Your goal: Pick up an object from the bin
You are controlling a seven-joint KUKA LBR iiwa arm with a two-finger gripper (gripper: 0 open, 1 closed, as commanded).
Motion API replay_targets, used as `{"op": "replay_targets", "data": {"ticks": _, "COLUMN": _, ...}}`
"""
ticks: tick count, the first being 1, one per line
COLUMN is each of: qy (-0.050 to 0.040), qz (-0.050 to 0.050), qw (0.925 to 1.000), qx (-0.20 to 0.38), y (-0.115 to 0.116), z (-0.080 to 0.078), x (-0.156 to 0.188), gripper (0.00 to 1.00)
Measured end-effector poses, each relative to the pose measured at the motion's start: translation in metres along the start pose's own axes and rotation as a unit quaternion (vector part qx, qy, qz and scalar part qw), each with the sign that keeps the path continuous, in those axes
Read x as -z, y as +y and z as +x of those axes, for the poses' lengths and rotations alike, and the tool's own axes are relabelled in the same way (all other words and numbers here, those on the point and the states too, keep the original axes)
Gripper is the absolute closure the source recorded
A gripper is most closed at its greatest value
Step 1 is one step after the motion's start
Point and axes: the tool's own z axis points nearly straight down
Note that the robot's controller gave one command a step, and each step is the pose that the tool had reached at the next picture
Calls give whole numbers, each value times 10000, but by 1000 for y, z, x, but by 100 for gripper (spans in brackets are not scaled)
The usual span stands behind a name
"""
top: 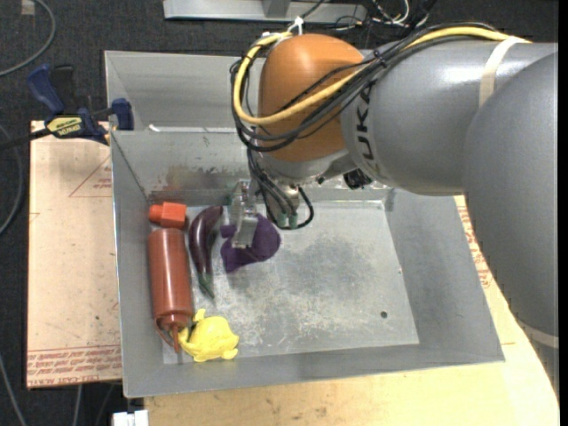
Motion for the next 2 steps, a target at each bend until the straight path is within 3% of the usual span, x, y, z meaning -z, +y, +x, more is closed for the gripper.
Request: {"op": "replay_targets", "data": {"ticks": 2, "qy": 5, "qz": -2, "qw": 10000, "qx": -46, "y": -4, "z": -2, "x": 18, "gripper": 100}}
